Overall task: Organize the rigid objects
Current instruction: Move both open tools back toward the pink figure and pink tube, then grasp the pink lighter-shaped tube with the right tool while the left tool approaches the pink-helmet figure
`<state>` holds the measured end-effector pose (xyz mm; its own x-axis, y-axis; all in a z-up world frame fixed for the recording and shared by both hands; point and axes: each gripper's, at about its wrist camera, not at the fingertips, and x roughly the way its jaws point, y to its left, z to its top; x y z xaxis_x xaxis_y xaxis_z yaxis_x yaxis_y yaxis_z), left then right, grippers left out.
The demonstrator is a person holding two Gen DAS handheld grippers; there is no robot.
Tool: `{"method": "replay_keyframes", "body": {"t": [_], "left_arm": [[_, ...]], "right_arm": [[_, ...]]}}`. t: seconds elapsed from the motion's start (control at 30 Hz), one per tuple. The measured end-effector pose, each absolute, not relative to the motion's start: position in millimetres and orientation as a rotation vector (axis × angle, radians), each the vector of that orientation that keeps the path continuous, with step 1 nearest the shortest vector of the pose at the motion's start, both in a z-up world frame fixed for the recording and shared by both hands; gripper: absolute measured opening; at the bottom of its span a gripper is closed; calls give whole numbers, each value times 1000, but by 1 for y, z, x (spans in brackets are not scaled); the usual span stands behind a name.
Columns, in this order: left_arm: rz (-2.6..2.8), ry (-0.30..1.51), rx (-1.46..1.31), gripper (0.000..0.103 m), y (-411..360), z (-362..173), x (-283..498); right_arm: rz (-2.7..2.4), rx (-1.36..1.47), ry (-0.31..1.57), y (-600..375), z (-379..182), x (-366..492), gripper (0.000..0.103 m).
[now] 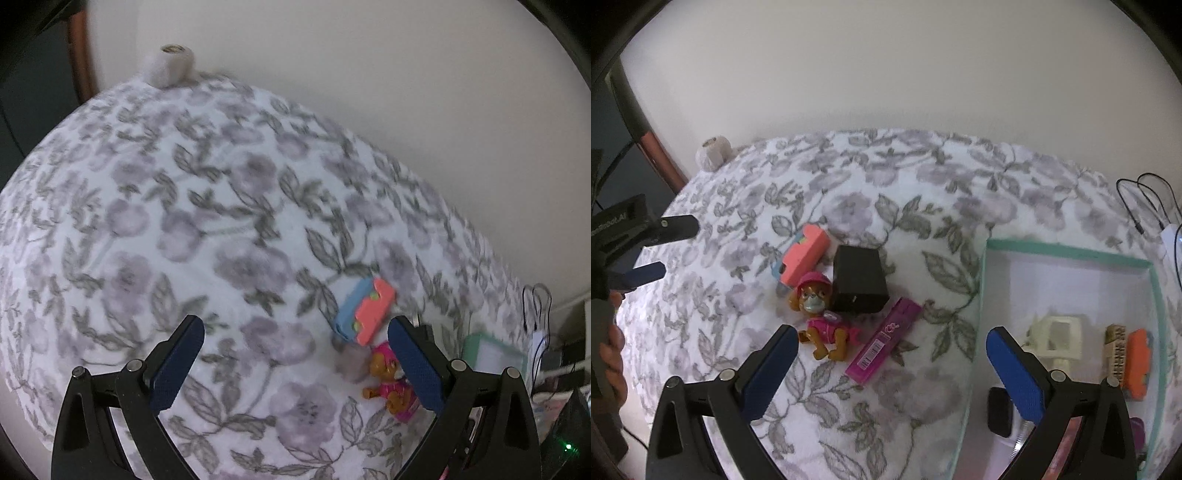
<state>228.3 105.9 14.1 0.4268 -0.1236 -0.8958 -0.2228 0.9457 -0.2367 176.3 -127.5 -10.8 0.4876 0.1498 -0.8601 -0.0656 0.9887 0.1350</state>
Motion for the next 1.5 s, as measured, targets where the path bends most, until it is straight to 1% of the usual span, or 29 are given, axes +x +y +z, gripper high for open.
{"method": "replay_keyframes", "body": {"t": [0.17, 0.3, 0.47, 0.63, 0.77, 1.0, 1.13, 1.2, 1.33, 1.5], "left_arm": [[25, 1186, -308, 100, 80, -4, 233], [11, 1215, -271, 100, 64, -13, 234], [-8, 1238, -236, 100, 48, -22, 236], [-38, 1267, -206, 100, 35, -34, 239], [-50, 1279, -174, 100, 22, -45, 242], [-50, 1256, -174, 100, 11, -52, 243], [15, 1241, -42, 100, 1, -55, 245], [14, 1241, -23, 100, -5, -56, 246], [12, 1251, -52, 100, -4, -56, 247], [23, 1268, -20, 100, 11, -54, 248]], "right_arm": [[117, 74, 1073, -122, -24, 178, 95], [101, 58, 1083, -121, -31, 179, 93], [85, 75, 1096, -124, -39, 180, 84], [85, 73, 1088, -125, -40, 179, 83], [88, 73, 1083, -128, -40, 179, 79], [99, 71, 1077, -128, -39, 177, 79], [104, 89, 1076, -130, -39, 177, 79], [105, 84, 1077, -129, -39, 177, 79], [105, 78, 1076, -129, -39, 177, 79], [104, 84, 1075, -129, -39, 177, 79]]}}
